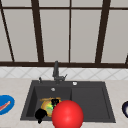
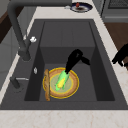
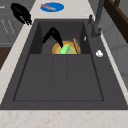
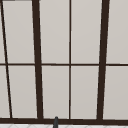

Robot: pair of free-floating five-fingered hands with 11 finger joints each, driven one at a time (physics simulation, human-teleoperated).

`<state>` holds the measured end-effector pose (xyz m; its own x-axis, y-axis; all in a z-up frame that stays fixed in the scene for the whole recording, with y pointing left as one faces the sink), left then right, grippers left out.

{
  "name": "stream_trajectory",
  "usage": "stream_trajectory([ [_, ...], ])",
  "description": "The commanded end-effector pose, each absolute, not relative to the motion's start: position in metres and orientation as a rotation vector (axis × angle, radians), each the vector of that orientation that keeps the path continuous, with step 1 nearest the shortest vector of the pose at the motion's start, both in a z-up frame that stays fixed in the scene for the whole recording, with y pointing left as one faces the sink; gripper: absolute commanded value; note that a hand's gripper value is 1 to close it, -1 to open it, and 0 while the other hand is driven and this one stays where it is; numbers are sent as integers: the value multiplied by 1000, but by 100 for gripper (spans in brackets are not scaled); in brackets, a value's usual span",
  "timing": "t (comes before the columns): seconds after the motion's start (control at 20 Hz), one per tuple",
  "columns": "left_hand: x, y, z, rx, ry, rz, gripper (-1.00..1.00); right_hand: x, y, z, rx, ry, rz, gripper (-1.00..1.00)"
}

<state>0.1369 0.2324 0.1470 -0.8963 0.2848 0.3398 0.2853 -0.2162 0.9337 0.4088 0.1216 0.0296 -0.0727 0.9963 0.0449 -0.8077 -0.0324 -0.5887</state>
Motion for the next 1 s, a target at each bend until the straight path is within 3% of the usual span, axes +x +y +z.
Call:
stream_trajectory([
  [0.0, 137, 232, 147, -715, -1967, -2343, 0, 414, 121, 31, -485, -547, 1513, -100],
  [0.5, 137, 232, 147, -715, -1967, -2343, 0, 458, 127, -28, -485, -507, 1518, -100],
  [0.95, 137, 232, 147, -715, -1967, -2343, 0, 501, 132, -61, -722, -532, 1447, -100],
])
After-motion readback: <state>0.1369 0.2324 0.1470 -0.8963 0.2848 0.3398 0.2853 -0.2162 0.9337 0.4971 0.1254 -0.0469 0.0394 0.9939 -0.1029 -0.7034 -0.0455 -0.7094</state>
